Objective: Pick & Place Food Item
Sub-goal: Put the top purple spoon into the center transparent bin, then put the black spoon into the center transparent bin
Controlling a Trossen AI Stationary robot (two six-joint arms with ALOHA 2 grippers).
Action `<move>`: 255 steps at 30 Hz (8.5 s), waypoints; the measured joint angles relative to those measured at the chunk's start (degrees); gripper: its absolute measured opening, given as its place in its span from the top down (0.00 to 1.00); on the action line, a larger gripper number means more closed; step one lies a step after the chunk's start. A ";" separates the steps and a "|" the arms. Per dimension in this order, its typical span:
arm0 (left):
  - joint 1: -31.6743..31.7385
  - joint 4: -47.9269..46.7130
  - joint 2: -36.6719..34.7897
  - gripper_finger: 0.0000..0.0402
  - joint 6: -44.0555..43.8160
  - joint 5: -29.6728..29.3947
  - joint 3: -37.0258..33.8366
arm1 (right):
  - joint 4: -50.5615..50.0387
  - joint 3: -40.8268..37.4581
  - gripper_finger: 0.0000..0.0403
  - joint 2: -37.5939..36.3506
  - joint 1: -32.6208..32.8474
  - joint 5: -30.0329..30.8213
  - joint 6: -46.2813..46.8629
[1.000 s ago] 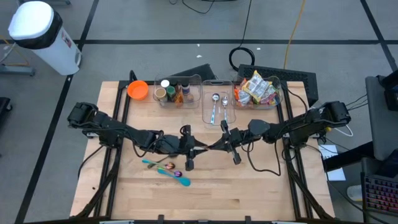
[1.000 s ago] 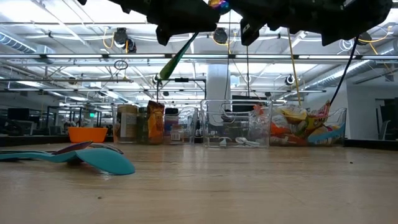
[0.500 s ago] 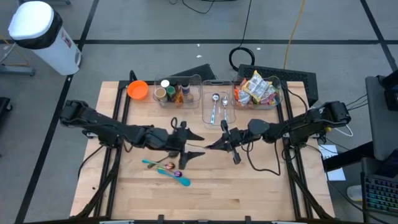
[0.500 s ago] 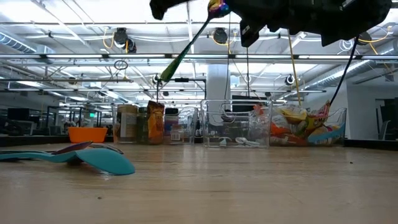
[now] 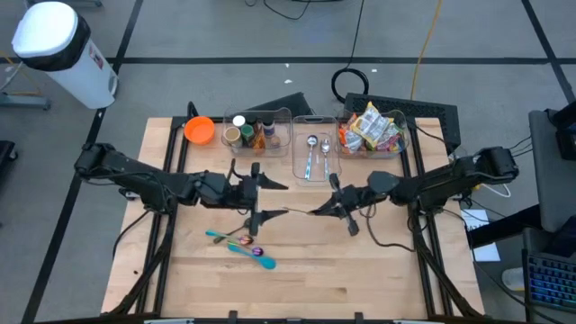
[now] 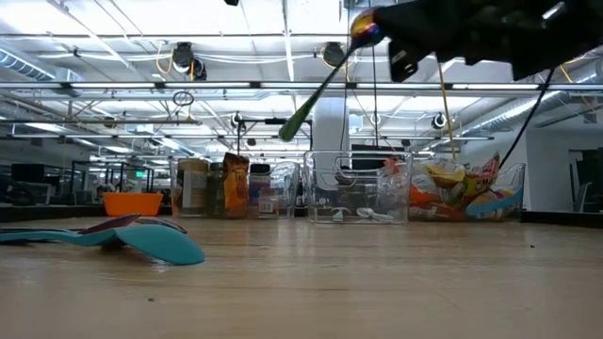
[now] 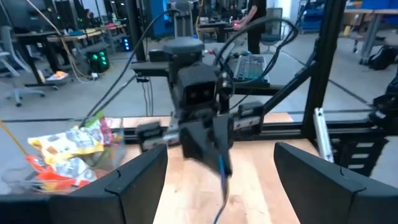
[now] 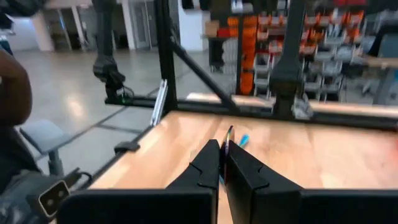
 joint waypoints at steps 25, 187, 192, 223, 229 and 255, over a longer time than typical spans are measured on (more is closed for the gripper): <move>14.78 -9.30 -7.87 0.31 5.74 -1.95 -0.02 | 5.01 -9.00 1.00 -8.88 -14.98 1.60 -7.69; 8.78 -52.46 -7.34 0.38 -26.70 7.58 -2.74 | -20.46 12.15 0.56 1.16 -25.86 -5.86 -10.45; 2.65 -46.43 -7.32 0.38 -30.01 7.24 -9.58 | -20.35 12.15 0.57 1.16 -25.86 -5.88 -10.02; -8.05 -23.97 7.61 0.38 -36.54 -0.70 -25.38 | -19.65 12.13 0.59 1.16 -25.86 -5.68 -8.47; -8.15 -24.43 10.08 0.38 -37.95 -2.94 -25.22 | -19.37 12.13 0.59 1.15 -25.86 -5.62 -7.91; -5.32 -26.36 7.32 0.98 -29.86 -5.26 -23.63 | -19.39 12.13 0.59 1.16 -25.65 -5.63 -6.98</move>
